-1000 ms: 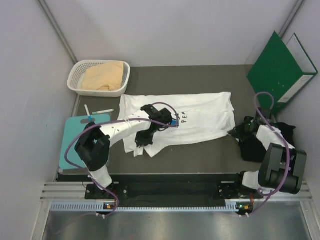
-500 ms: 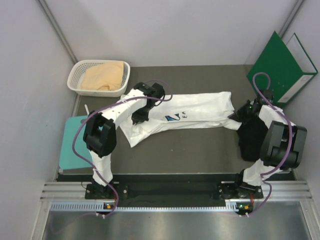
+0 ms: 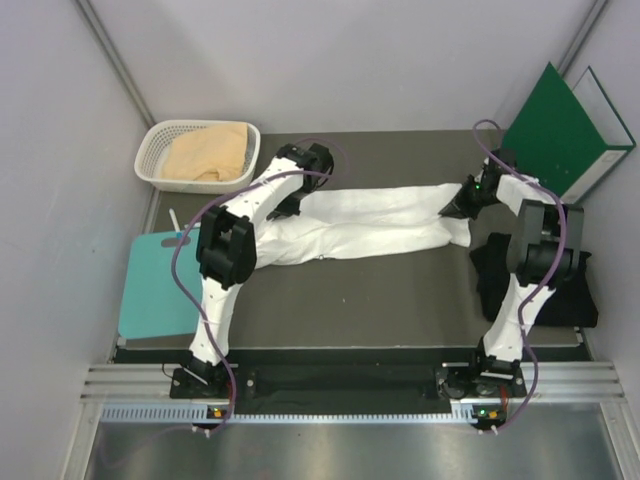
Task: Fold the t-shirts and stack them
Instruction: Fold the other side of the tshirt into a rectangle
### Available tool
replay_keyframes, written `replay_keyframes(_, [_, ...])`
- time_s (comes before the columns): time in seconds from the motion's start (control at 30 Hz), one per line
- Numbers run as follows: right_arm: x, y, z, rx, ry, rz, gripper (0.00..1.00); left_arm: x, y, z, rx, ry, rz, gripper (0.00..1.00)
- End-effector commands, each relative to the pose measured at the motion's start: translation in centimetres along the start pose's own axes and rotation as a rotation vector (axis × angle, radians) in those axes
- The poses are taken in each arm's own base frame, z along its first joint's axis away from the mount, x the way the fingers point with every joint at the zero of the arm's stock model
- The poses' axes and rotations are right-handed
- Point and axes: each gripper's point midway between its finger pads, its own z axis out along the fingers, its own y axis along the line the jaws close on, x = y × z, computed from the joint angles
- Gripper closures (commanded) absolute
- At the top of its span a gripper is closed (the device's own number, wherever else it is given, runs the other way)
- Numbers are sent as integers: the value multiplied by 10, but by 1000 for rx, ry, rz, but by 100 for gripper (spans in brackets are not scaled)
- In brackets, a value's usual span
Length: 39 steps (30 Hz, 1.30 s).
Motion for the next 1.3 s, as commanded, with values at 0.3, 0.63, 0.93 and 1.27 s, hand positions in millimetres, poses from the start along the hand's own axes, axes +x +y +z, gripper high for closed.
replay_keyframes(0.3, [-28, 4, -13, 113, -69, -126, 0, -20, 35, 14, -212, -8, 52, 100])
replay_keyframes(0.63, [-12, 13, -21, 38, -45, -171, 0, -68, 26, 26, -212, -142, -34, 100])
replay_keyframes(0.93, [-26, 18, -60, 86, -194, -298, 0, -88, 39, 3, -140, -229, -243, 1])
replay_keyframes(1.27, [-32, 11, -79, 154, -278, -308, 0, -44, 21, -53, 283, -234, -402, 1])
